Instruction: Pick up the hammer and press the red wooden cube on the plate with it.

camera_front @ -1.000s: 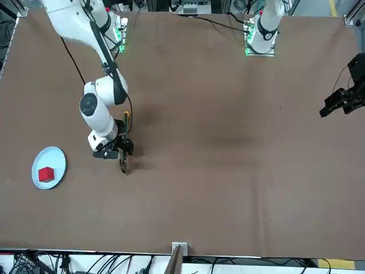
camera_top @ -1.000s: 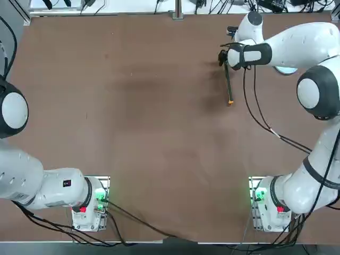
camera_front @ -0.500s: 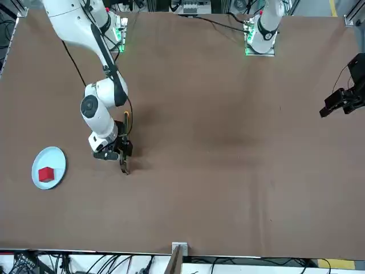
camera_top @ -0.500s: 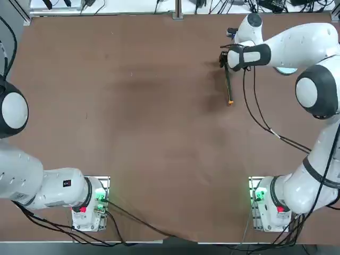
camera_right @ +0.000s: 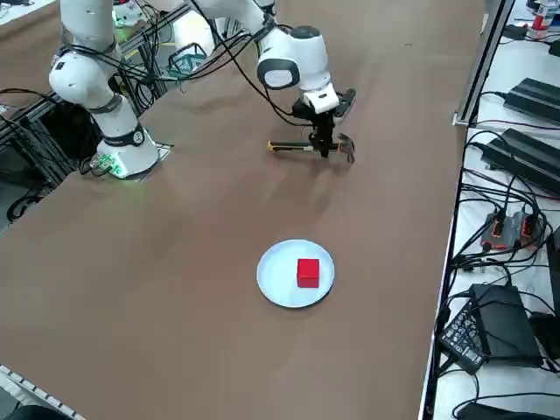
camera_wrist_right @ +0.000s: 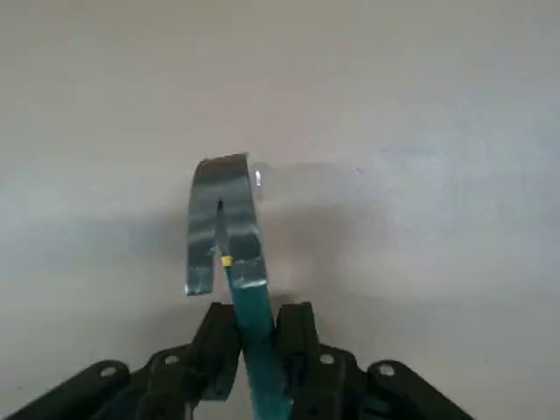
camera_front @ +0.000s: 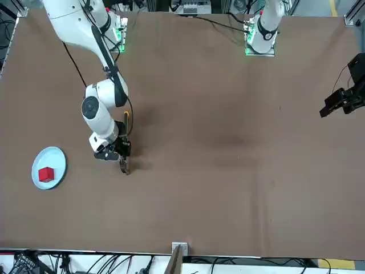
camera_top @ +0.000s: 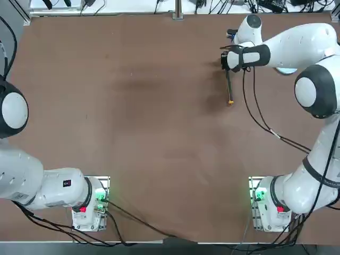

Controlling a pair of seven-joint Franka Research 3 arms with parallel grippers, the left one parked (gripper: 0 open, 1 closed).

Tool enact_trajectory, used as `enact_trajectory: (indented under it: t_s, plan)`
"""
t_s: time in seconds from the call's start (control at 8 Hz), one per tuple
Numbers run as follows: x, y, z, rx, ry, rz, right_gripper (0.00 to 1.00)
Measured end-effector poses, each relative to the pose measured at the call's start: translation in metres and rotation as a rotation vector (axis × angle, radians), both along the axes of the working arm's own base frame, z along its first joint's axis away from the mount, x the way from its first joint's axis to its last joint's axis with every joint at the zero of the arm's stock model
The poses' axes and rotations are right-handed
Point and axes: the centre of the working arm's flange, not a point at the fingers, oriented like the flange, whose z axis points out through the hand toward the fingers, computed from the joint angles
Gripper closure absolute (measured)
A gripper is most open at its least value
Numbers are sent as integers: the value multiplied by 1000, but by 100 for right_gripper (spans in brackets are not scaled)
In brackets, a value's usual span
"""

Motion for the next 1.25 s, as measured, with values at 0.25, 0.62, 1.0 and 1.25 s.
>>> enact_trajectory:
  t_s: [0.25, 0.62, 1.0, 1.25]
  plan:
    - [2, -2, 3, -1, -7, -3, 78]
    - [24, -51, 49, -41, -23, -38, 78]
    - [50, -164, 125, -127, 25, -33, 78]
    - [55, -258, 151, -159, 44, -39, 79]
